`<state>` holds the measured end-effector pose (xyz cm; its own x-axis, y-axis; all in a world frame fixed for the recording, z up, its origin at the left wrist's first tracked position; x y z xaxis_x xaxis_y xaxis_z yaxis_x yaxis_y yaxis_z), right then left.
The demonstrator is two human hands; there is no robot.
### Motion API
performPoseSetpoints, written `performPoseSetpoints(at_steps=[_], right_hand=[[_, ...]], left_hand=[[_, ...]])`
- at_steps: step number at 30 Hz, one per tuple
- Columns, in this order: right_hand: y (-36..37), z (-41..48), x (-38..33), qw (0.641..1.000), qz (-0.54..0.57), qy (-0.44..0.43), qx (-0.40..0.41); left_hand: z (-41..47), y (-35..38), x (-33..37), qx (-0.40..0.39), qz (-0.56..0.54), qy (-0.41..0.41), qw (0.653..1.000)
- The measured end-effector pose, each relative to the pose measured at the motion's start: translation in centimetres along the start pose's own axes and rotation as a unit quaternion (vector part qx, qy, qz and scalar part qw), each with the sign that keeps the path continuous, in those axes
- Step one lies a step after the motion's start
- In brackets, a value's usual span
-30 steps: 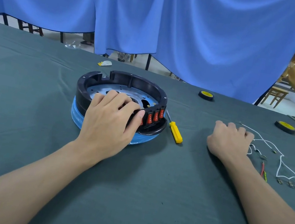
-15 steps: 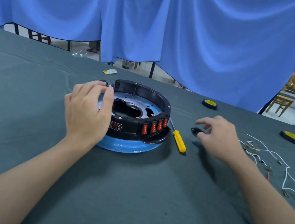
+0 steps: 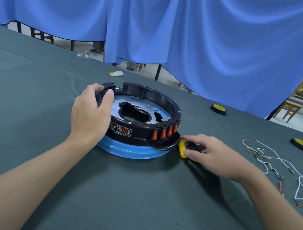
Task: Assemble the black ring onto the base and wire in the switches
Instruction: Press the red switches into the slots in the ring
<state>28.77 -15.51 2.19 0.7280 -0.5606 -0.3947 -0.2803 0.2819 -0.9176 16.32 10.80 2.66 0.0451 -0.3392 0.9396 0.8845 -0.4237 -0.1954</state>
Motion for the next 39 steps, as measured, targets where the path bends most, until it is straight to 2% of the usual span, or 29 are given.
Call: performPoseSetpoints(at_steps=[2, 4, 9, 13, 16, 19, 22, 25, 28, 31, 33, 36, 39], right_hand=[[-0.4, -0.4, 0.0, 1.000, 0.030, -0.001, -0.003], [-1.0, -0.5, 0.3, 0.999, 0.031, 0.005, 0.027], [-2.4, -0.6, -1.0, 0.985, 0.042, -0.031, 0.163], [-2.2, -1.0, -3.6, 0.954, 0.107, -0.053, 0.276], [-1.0, -1.4, -5.1, 0.921, 0.127, -0.008, 0.368], [-0.1, -1.6, -6.0, 0.892, 0.146, 0.039, 0.427], [-0.5, -1.7, -6.1, 0.889, 0.120, 0.056, 0.439], [-0.8, -2.0, -5.4, 0.882, 0.138, 0.088, 0.441], [-0.4, -2.5, -6.0, 0.882, 0.127, 0.104, 0.443], [0.5, -2.9, -7.3, 0.884, 0.117, 0.074, 0.447], [0.8, -3.0, -7.5, 0.881, 0.118, 0.050, 0.456], [0.5, -2.6, -6.8, 0.874, 0.152, 0.021, 0.462], [-0.2, -1.7, -5.5, 0.868, 0.201, 0.026, 0.453]], left_hand=[[0.1, 0.0, -0.2, 0.001, -0.008, -0.010, 1.000], [0.1, -0.1, -0.5, 0.008, -0.019, -0.028, 0.999], [1.1, 0.3, -2.4, -0.021, -0.077, -0.149, 0.986], [1.6, 0.6, -2.6, -0.056, -0.103, -0.152, 0.981], [1.2, 0.1, -2.5, -0.020, -0.078, -0.139, 0.987], [0.6, -1.4, -1.8, 0.057, -0.042, -0.121, 0.990], [1.2, -3.0, -2.0, 0.114, -0.064, -0.154, 0.979], [1.8, -2.5, -2.3, 0.102, -0.056, -0.143, 0.983], [2.3, -0.4, -2.5, -0.010, -0.066, -0.110, 0.992], [2.4, 1.3, -2.7, -0.141, -0.110, -0.146, 0.973], [1.9, 1.5, -2.2, -0.180, -0.132, -0.146, 0.964], [1.4, 0.9, -1.3, -0.161, -0.066, -0.103, 0.979], [0.2, 0.6, 0.0, -0.135, 0.045, 0.001, 0.990]])
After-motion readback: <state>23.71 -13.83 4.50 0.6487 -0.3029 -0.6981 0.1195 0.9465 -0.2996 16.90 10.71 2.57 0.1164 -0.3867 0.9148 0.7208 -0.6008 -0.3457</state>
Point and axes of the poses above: each hand's wrist, its own z-axis towards the middle knuckle, its own y-axis out of the palm, x = y × z, the point moved 6 cm from there along z, towards the middle knuckle, and after that the axes turned 10 degrees about -y, right-handed, at the moved point
